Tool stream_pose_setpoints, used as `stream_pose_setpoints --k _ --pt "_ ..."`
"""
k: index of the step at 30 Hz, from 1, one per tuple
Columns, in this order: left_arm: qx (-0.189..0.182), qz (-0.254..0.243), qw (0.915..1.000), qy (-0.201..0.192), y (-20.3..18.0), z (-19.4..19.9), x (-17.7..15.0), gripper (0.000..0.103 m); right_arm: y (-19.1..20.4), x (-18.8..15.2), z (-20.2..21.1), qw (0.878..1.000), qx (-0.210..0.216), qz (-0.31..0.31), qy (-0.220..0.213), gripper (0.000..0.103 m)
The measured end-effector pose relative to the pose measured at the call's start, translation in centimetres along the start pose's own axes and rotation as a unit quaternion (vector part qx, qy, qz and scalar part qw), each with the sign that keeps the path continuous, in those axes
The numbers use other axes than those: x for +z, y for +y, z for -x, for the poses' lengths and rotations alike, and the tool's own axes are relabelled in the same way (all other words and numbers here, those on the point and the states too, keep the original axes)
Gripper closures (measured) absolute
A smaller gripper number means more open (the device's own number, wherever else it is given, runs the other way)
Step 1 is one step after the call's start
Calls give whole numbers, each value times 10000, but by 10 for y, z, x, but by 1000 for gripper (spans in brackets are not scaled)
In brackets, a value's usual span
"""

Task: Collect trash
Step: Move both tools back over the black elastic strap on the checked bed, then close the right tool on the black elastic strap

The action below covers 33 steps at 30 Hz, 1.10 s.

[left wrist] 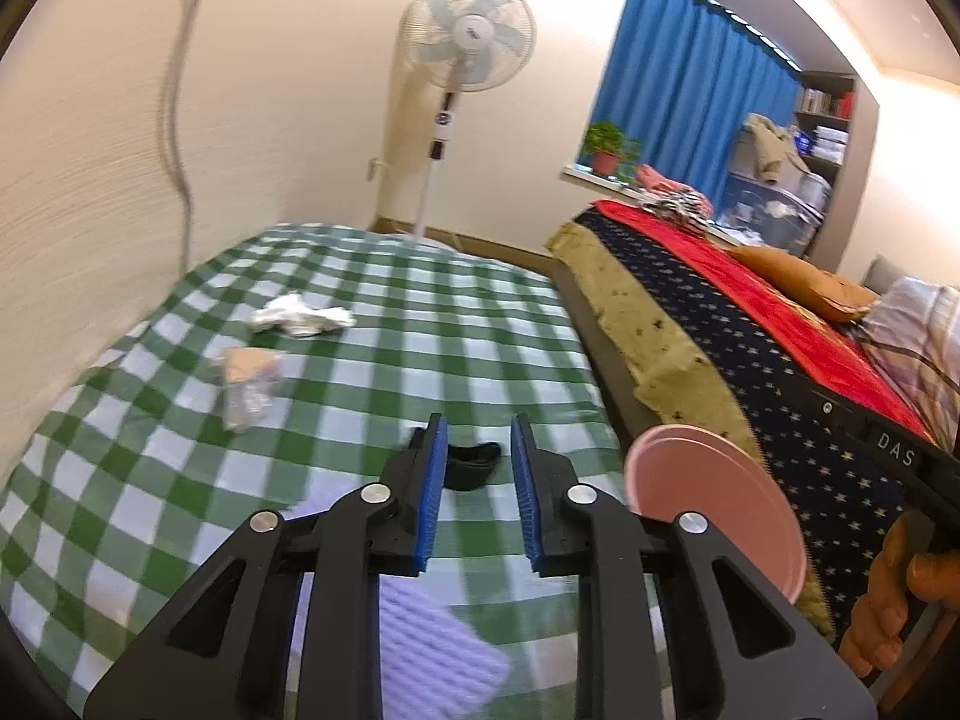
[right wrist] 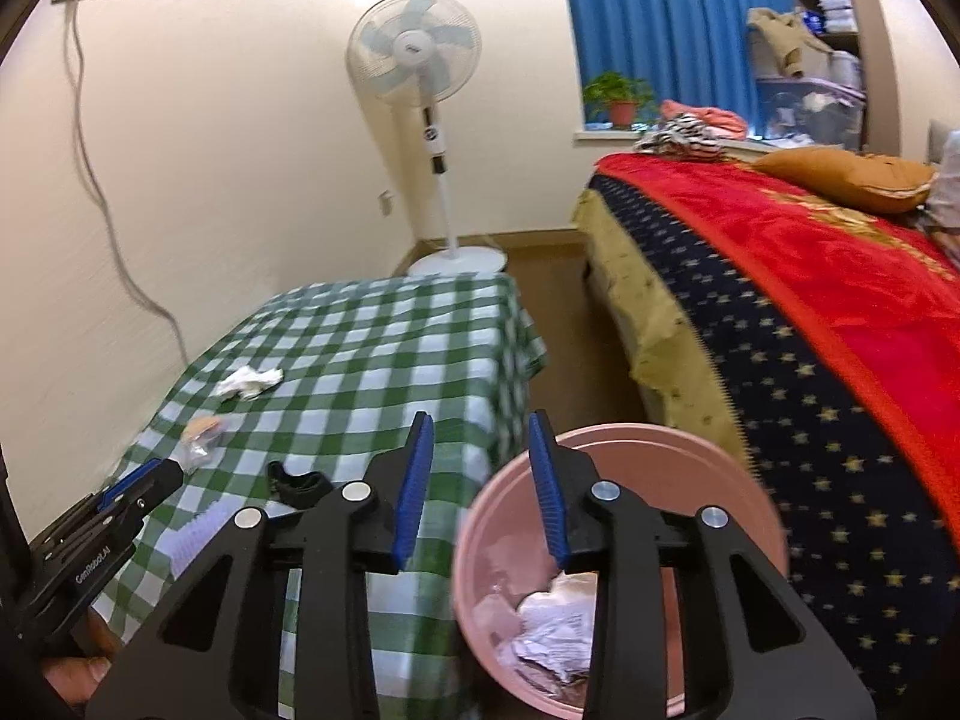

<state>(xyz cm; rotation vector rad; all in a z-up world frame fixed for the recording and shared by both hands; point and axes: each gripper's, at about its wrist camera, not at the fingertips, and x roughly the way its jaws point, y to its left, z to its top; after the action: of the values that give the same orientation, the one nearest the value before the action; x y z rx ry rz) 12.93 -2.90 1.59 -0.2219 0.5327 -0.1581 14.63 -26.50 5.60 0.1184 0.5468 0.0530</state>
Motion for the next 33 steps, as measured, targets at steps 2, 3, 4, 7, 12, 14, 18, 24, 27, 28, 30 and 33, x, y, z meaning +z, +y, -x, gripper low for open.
stream_pose_setpoints --k 2,3,4,7,12,14,18,24,27,28,30,33 --pt "143 67 9999 -7 11 -1 0 83 8 -1 -9 9999 125 36 58 70" --pt "191 88 9998 -7 14 -1 0 84 13 -2 -14 9998 191 51 96 70" --pt "242 110 9996 -9 18 -1 -1 85 16 -3 -18 9996 247 63 130 70" --pt "428 163 9989 -27 30 -3 0 85 30 -6 -33 9987 424 131 253 70" --pt "682 202 9975 -53 43 -5 0 86 49 -10 -55 9965 687 208 427 70" --pt "786 231 9966 -56 49 -6 0 86 57 -13 -64 9952 804 228 508 70" --pt "999 301 9945 -33 59 -13 -1 86 70 -19 -80 9928 961 281 658 70" --pt "1251 412 9913 31 73 -24 -2 86 84 -27 -104 9894 1134 244 875 70" --pt "1351 484 9896 82 81 -31 -3 85 89 -31 -115 9873 1202 247 1004 65" --pt "1396 506 9889 98 83 -33 -3 85 91 -33 -119 9864 1225 254 1062 64" --pt "1486 579 9871 138 87 -38 -3 85 93 -36 -126 9855 1221 241 1150 62" --pt "1519 706 9857 191 94 -43 -2 85 94 -40 -135 9839 1236 196 1274 61"
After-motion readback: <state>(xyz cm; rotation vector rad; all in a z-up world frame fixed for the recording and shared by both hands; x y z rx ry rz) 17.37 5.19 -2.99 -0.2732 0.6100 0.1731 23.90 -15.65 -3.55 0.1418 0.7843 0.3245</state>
